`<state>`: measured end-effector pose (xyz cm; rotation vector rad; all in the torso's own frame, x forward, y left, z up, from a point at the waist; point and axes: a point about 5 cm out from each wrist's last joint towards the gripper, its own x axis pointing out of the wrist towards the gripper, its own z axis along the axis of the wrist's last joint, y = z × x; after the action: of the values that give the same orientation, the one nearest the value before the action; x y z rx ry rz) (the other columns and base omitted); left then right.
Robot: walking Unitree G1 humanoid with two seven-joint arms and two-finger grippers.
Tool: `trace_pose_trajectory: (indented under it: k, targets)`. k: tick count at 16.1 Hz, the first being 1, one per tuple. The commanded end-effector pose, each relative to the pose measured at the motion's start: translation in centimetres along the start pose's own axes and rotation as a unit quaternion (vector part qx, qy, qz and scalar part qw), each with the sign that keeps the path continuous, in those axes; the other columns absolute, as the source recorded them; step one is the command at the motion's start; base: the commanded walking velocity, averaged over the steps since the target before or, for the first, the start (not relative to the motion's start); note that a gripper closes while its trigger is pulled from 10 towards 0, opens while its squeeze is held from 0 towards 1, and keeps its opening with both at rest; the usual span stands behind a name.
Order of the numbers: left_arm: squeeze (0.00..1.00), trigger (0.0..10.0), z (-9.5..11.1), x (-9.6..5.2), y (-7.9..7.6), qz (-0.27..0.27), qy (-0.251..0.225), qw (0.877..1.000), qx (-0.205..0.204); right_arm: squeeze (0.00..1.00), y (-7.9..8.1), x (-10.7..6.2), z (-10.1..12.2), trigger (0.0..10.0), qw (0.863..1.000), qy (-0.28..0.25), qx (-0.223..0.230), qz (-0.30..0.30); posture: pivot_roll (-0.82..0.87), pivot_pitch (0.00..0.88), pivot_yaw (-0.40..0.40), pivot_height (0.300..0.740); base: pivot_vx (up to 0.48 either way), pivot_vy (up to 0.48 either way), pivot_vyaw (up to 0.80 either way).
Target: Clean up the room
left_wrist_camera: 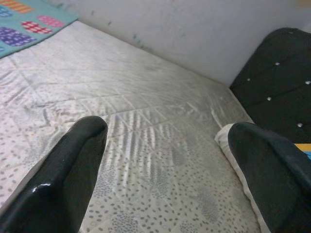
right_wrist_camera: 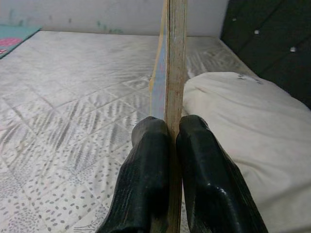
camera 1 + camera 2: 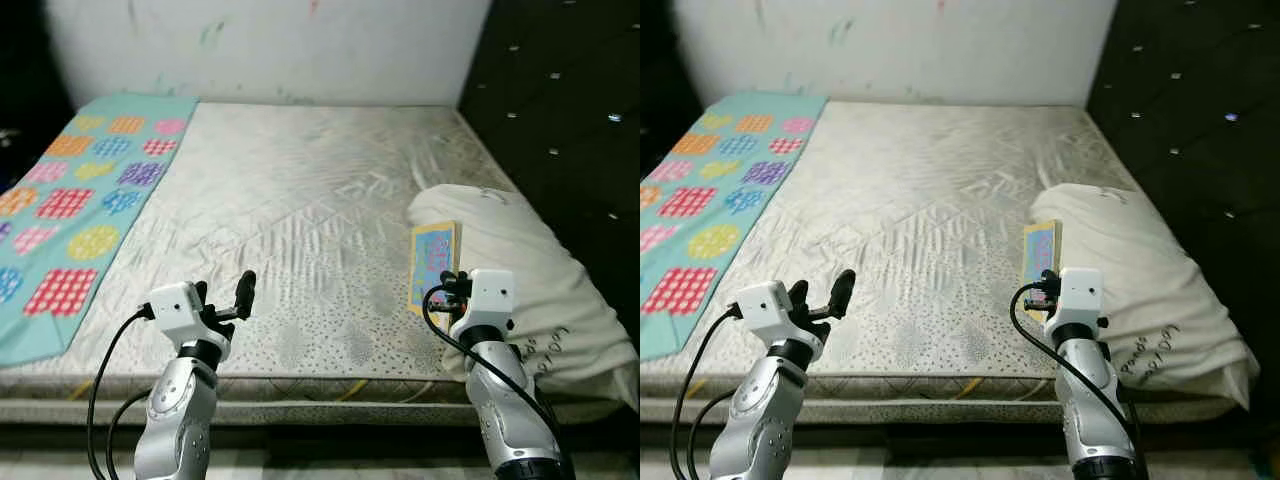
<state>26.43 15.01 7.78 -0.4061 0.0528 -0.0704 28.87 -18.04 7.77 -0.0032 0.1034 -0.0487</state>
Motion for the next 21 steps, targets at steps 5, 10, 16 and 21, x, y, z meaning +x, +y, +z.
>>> trace_pose_trajectory:
  k: [5,10,16,21]
  targets:
    - [0.0,10.0,-0.11,0.32,-0.41,-0.005,0.008,1.0,-0.002,0.0,0.21,0.19,0.9,10.0,1.0,-0.025,0.005,0.002,-0.13,0.0,-0.003,0.74,0.0,0.48,0.0]
    - [0.0,10.0,-0.01,0.31,-0.44,-0.006,0.001,1.0,0.0,0.0,0.18,0.23,0.95,10.0,1.0,-0.026,0.003,0.003,-0.13,0.0,-0.006,0.74,0.0,0.288,0.0]
    - [0.0,10.0,0.23,0.3,-0.56,-0.023,-0.006,1.0,0.011,0.0,0.15,0.34,0.99,10.0,1.0,-0.024,0.005,0.002,-0.13,0.0,-0.01,0.74,0.0,0.0,-0.34]
    - [0.0,10.0,0.25,0.21,-0.71,-0.035,-0.009,0.999,0.013,0.0,0.19,0.34,0.99,10.0,1.0,-0.024,0.004,0.003,-0.13,0.0,-0.008,0.74,0.0,0.0,-0.5]
